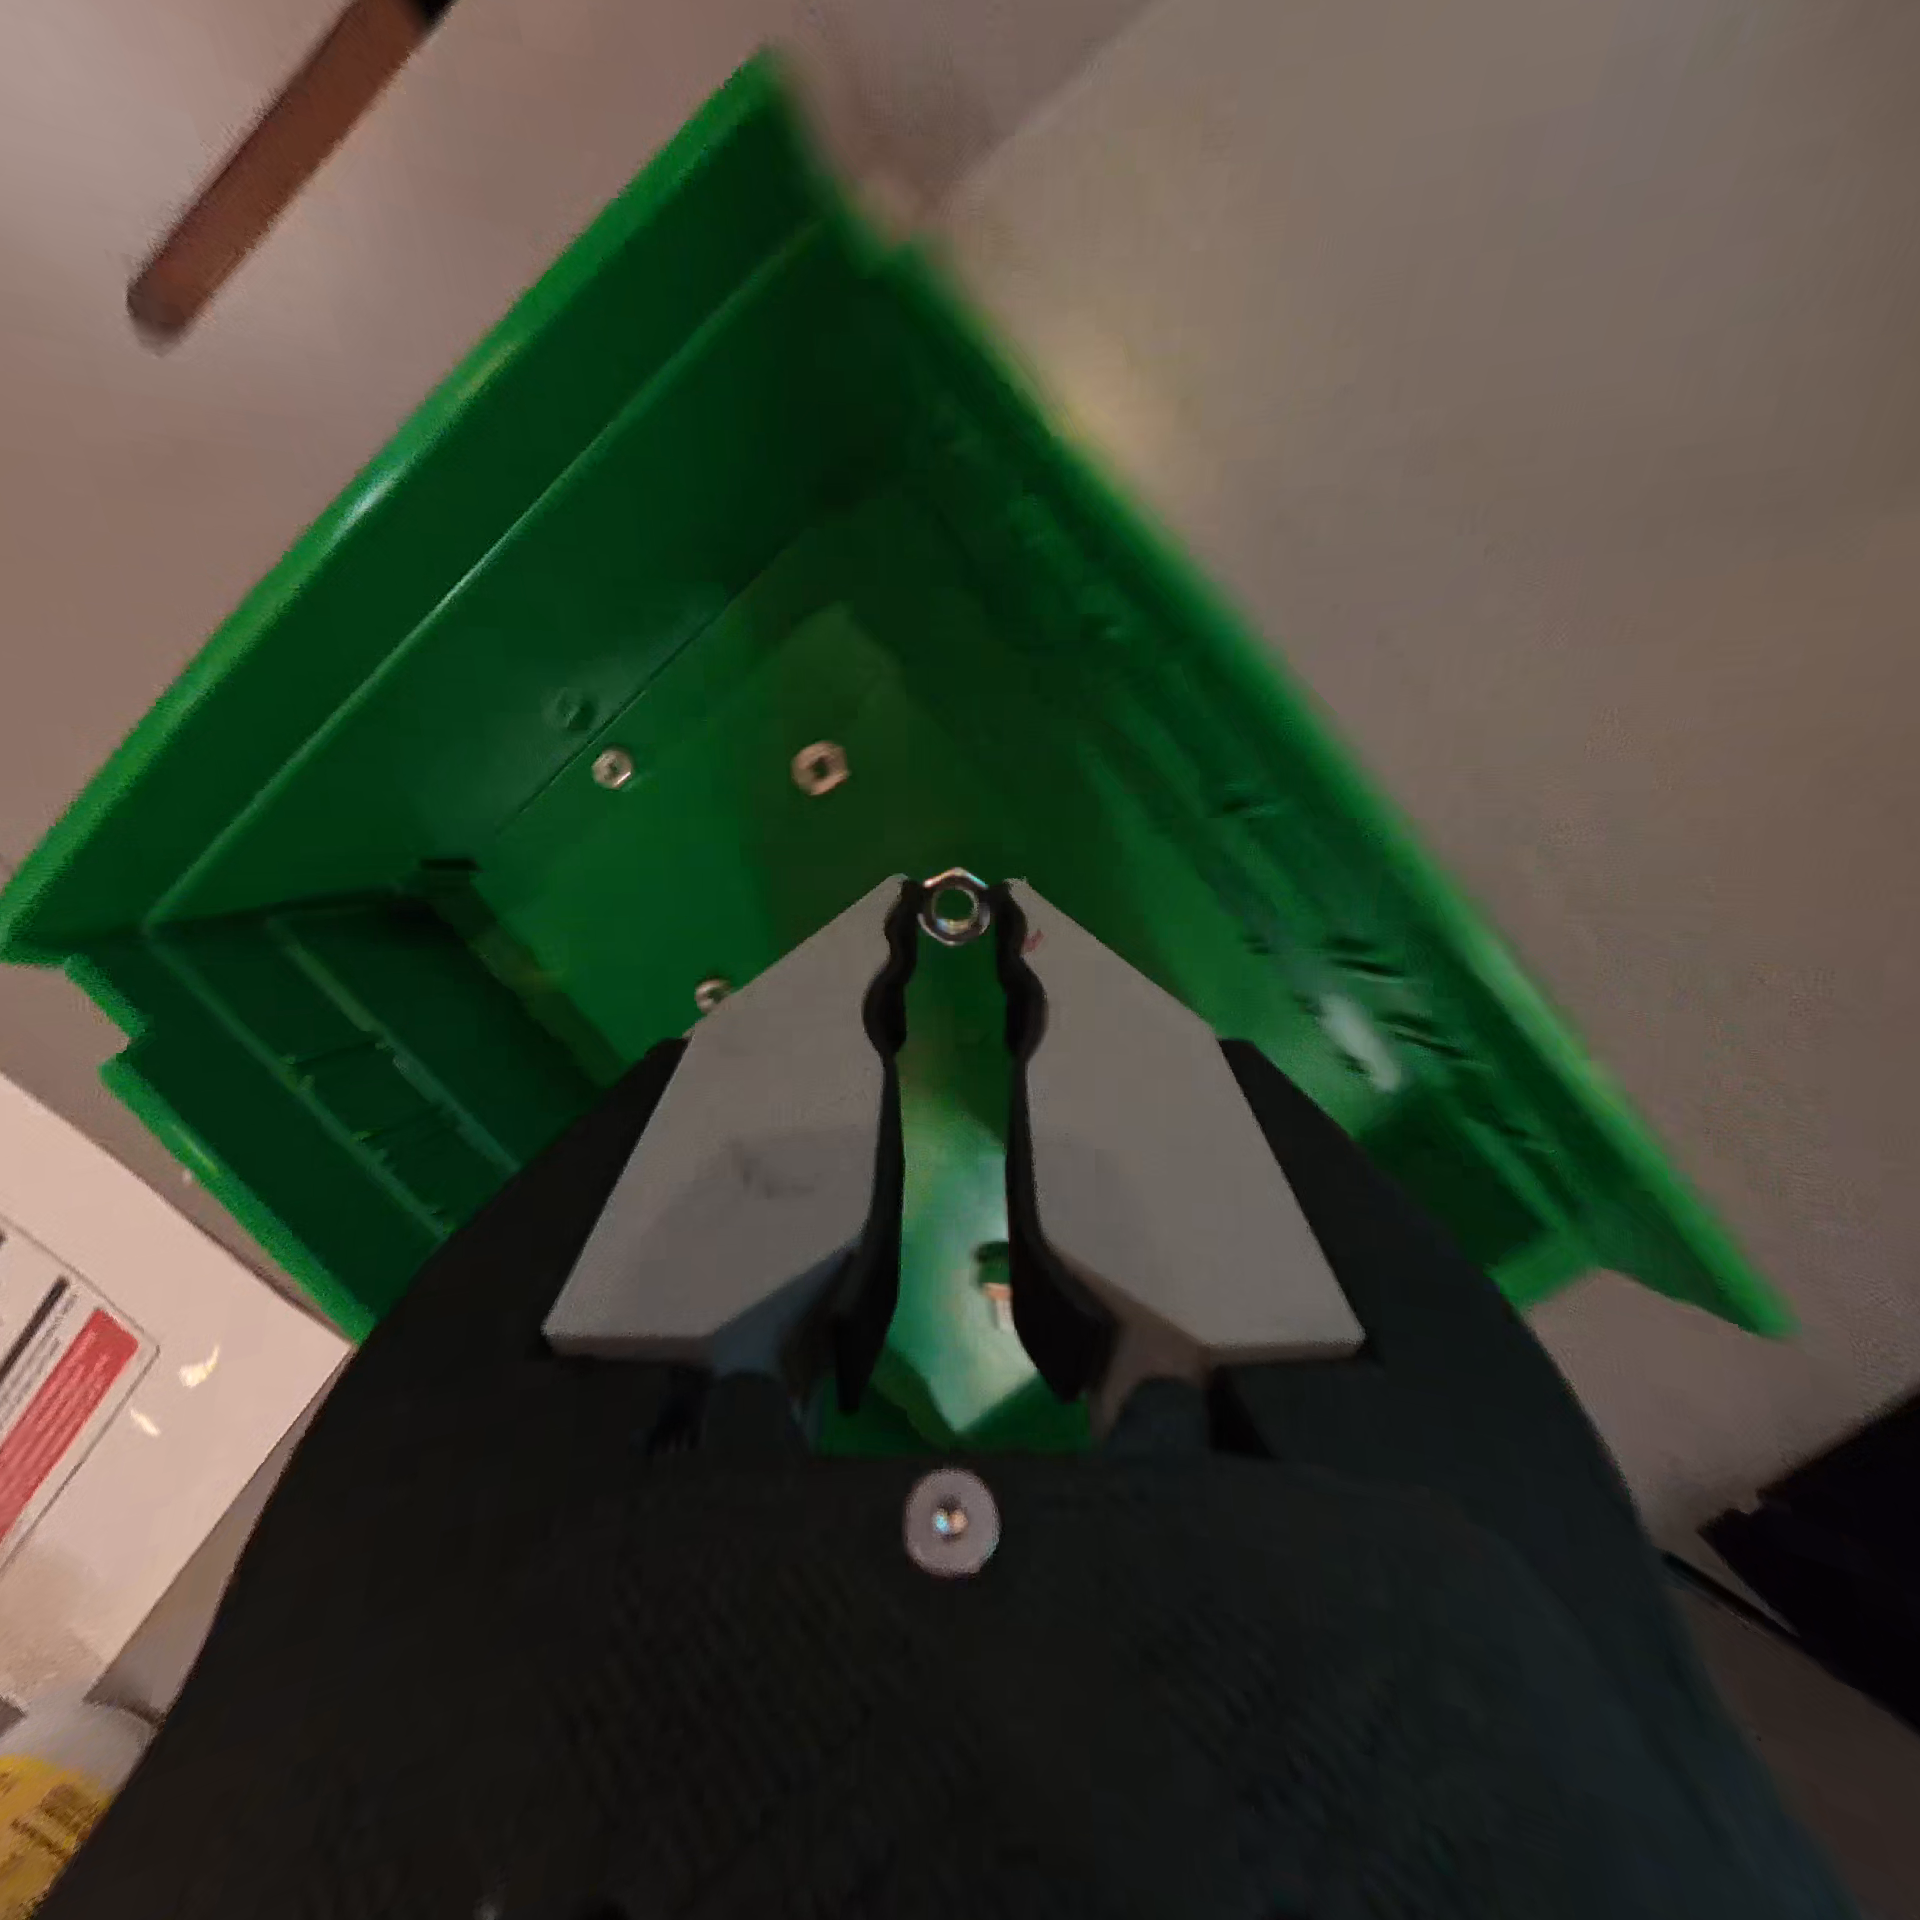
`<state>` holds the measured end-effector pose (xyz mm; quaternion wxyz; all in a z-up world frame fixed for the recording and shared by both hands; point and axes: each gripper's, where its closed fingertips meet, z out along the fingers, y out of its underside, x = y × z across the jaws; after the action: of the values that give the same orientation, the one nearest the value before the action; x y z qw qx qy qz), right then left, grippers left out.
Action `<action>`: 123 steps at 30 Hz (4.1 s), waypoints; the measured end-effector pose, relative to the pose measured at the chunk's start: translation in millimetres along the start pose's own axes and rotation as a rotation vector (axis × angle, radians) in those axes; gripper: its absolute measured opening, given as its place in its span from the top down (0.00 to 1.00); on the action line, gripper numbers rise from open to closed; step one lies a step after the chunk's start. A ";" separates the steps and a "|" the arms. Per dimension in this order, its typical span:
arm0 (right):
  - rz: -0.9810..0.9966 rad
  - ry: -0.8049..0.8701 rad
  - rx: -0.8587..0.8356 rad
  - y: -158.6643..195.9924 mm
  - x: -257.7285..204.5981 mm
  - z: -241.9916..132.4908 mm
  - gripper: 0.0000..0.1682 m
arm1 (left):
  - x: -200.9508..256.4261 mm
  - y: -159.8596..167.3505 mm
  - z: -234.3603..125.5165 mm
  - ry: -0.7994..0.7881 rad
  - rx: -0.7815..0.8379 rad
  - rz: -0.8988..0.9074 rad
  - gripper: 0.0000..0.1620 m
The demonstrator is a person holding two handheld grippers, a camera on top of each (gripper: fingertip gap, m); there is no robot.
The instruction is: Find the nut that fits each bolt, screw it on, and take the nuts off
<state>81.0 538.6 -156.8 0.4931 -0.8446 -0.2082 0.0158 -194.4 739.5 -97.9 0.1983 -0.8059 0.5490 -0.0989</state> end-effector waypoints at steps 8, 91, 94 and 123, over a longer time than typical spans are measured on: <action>-0.006 0.034 0.031 -2.6 1.9 -7.1 0.71 | 240.8 -35.2 7.9 0.283 0.067 0.385 0.93; -0.038 -0.606 0.352 -72.7 -99.2 -48.4 0.99 | 315.5 -73.2 36.5 0.566 0.787 0.457 0.91; -0.028 -0.610 0.371 -76.3 -100.3 -50.5 1.00 | 318.0 -69.6 43.7 0.536 0.752 0.493 0.92; -0.086 -0.441 -0.046 12.4 -96.2 -47.8 0.83 | 277.0 -86.9 46.1 0.473 0.815 0.316 0.92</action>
<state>8.4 458.5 -159.8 0.4166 -0.8219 -0.3471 0.1745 1.1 520.9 -118.4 0.3796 -0.5253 0.6112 -0.4543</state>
